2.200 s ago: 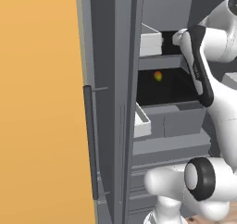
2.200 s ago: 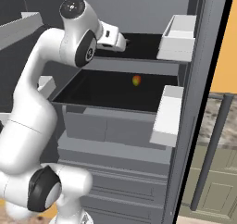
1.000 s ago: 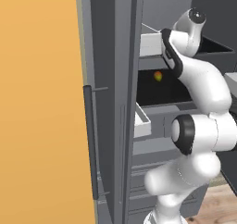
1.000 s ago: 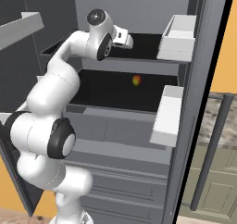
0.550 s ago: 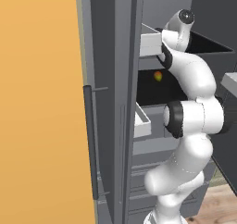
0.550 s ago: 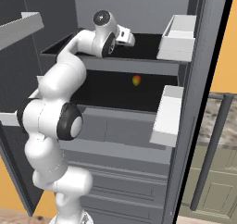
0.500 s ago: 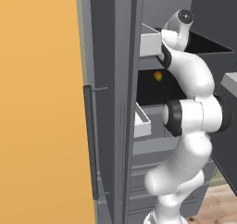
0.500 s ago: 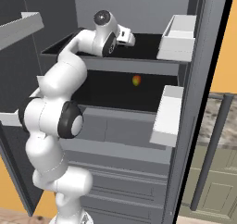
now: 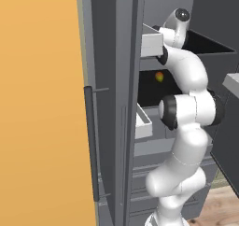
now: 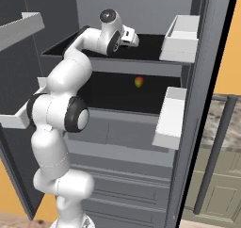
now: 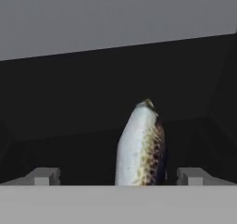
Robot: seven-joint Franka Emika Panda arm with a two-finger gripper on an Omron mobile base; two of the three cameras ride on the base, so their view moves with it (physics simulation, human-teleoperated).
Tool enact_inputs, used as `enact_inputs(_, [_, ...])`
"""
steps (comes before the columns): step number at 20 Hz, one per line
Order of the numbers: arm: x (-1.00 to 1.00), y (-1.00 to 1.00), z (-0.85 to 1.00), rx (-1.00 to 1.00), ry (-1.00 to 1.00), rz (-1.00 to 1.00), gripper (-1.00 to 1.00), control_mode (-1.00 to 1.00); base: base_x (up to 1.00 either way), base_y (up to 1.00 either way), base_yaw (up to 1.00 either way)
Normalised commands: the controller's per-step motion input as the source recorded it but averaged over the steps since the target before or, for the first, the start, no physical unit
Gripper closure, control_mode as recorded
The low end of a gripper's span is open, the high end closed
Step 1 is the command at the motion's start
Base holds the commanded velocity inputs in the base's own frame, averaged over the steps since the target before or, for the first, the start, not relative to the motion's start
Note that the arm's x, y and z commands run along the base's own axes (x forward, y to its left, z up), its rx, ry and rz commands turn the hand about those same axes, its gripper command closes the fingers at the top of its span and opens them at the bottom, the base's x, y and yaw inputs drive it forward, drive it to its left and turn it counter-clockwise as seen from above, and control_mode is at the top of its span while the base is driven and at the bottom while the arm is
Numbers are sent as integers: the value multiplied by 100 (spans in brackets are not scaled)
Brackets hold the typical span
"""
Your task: Take the fish out of the fridge, briefly rinse it in the sink, and place it on the tray next to the sink.
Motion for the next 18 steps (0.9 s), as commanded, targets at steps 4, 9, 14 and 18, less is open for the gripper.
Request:
enact_inputs(4, [11,0,-13,0,3,0,-100,-100,0,0,0])
enact_inputs(9, [3,0,-12,0,0,0,-100,-100,0,0,0])
enact_inputs(14, [3,0,-10,0,0,0,100,-100,0,0,0])
enact_inputs(18, [1,0,-2,0,0,0,100,-100,0,0,0])
